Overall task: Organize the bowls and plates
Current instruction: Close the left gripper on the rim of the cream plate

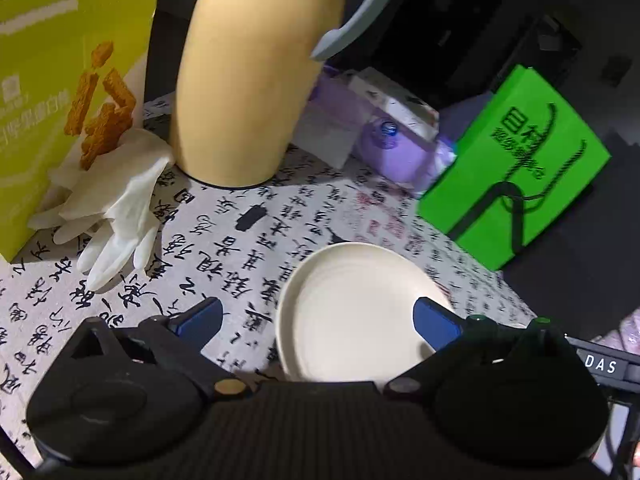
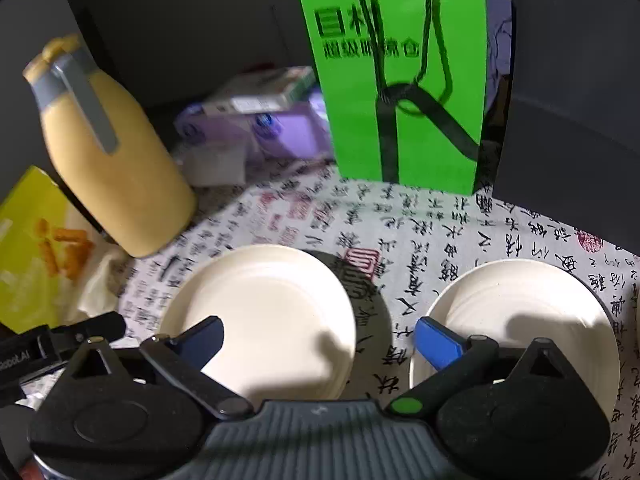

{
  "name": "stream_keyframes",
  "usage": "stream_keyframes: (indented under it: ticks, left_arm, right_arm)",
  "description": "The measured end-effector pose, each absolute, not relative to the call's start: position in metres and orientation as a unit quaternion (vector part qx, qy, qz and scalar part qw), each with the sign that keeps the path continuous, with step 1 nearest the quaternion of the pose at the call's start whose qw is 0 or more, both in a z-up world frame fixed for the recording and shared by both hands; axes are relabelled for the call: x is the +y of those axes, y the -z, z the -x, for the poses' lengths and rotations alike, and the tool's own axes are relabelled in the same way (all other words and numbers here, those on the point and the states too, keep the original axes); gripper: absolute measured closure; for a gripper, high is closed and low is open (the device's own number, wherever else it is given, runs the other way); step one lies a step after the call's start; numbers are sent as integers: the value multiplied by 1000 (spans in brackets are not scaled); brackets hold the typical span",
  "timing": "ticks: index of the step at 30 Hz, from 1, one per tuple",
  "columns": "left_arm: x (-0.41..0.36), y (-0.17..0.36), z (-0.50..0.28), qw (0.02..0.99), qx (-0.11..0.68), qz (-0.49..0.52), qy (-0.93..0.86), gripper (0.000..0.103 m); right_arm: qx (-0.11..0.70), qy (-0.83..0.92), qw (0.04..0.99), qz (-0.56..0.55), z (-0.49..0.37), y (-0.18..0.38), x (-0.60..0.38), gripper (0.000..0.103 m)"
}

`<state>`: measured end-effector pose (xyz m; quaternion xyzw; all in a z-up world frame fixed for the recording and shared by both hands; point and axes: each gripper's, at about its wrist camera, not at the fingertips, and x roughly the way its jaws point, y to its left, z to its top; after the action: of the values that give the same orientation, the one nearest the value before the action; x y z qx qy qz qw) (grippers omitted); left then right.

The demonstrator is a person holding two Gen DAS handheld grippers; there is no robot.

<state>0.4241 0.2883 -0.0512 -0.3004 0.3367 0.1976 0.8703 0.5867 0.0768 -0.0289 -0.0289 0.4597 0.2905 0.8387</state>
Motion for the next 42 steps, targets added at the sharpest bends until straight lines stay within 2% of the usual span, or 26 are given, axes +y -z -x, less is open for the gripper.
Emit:
stream_keyframes:
  ticks: [5,9,11,14,16,18,19,21,25,28,29,30,42]
  left_arm:
    - [306,82,-431,853,353,330,-195,0]
    - [311,97,-435,851,363,334,-183,0]
    - [313,98,-432,854,353,333,-186,0]
    - [317,99,-429,859,336,338,-186,0]
    - [318,101,-430,860,336,340,-180,4]
    - [318,105,-434,858,344,339,-173,16]
    - [317,108,-436,857,348,339,-172,19]
    - [315,112,-439,858,353,331,-173,25]
    - [312,113,-441,861,355,325,-163,39]
    - [309,115,-443,860,363,321,-158,65]
    - [309,116,-444,858,367,324,-154,82]
    - [309,119,-445,855,373,328,-151,90]
    - [313,120,-441,853,367,333,-165,93]
  right_arm:
    - [473,-282,834,45,-596,46,86,2]
    - [486,-276,828,51,-605,58,94,15]
    - [490,-271,827,58,-608,64,98,16]
    - [493,-258,828,65,-614,72,103,30]
    - [500,-252,826,61,-618,79,104,46]
    - [506,-246,825,59,-621,84,106,58]
    - [507,-244,825,59,-622,86,107,63]
    - [508,-244,824,59,-623,89,108,67]
    - [513,-242,822,55,-624,91,110,81]
    - [519,-238,820,46,-625,95,108,85]
    - [518,-240,820,40,-625,95,107,87]
    - [517,-239,822,36,-625,94,106,88]
    - [519,-234,822,-7,-617,87,92,95]
